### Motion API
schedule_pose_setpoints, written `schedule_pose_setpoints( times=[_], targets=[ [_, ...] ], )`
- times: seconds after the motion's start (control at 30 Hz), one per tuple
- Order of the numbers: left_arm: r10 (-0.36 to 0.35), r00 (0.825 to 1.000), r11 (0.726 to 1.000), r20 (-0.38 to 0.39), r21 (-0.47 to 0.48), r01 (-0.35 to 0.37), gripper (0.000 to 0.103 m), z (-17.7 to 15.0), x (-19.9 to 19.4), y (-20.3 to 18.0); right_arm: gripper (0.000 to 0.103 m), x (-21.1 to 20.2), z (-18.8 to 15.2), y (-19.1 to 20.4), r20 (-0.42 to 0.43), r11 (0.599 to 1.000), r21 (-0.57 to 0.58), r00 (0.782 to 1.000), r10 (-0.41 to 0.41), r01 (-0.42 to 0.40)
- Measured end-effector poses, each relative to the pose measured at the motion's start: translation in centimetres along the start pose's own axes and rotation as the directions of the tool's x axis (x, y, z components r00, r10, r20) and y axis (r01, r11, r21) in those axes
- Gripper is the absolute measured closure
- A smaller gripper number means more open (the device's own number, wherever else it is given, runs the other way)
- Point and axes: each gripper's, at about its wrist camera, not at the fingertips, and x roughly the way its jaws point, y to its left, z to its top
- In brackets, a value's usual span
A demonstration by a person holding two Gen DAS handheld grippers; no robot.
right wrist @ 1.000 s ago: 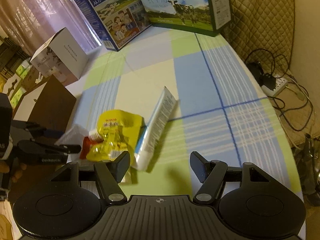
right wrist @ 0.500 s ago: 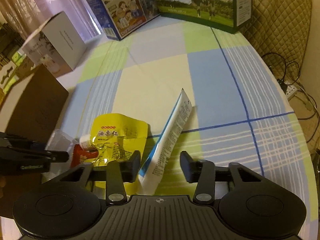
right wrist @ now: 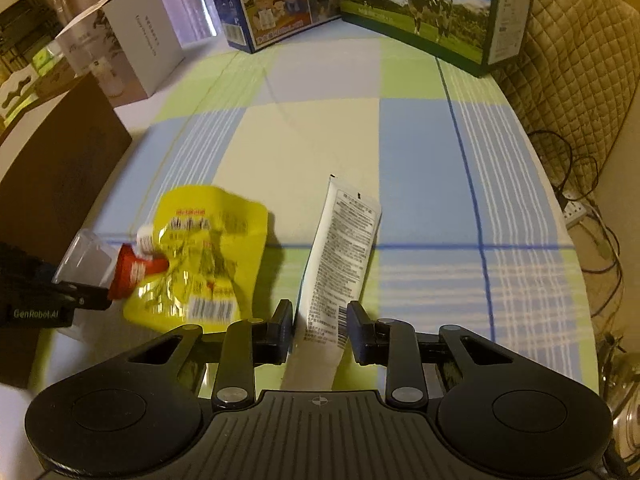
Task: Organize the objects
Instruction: 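Grasp the clear plastic case with the left tool while the right tool grasps the white tube, then carry the clear case and white tube in both tools over the brown box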
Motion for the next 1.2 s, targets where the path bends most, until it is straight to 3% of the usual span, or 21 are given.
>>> schedule_pose_setpoints(
  times=[0.37,0.53,0.67,0.8,0.93,1.2],
  targets=[
    [-0.027,1.0,0.999,-0.006,-0.028,0.027,0.077,-4.4,-1.6,-1.3,0.077,-5.2,-7.0,-0.6,-0.096,0.995,-0.048,0.992,0.078,-0.083],
    [-0.051,0.998,0.997,-0.031,-0.053,0.049,0.077,-7.3,-3.0,-1.7,0.077,-6.7,-9.2,0.2,-0.133,0.993,-0.094,0.989,0.06,-0.073],
    [-0.07,0.997,0.996,-0.036,-0.064,0.068,0.077,-8.9,-3.6,-2.3,0.075,-6.5,-9.4,0.6,-0.133,0.995,-0.089,0.991,0.026,-0.038],
    [-0.07,0.997,0.995,-0.046,-0.072,0.067,0.076,-9.0,-3.2,-2.3,0.066,-5.8,-9.3,0.9,-0.124,0.996,-0.088,0.991,-0.043,0.032],
    [-0.064,0.997,0.996,-0.046,-0.062,0.061,0.076,-9.3,-2.9,-2.5,0.066,-5.4,-9.5,0.4,-0.097,0.998,-0.033,0.994,-0.048,0.045],
    [-0.067,0.998,0.996,-0.006,-0.053,0.066,0.076,-9.5,-2.9,-2.4,0.066,-5.4,-10.1,1.0,-0.05,0.992,-0.107,0.997,-0.065,0.059]
  ],
)
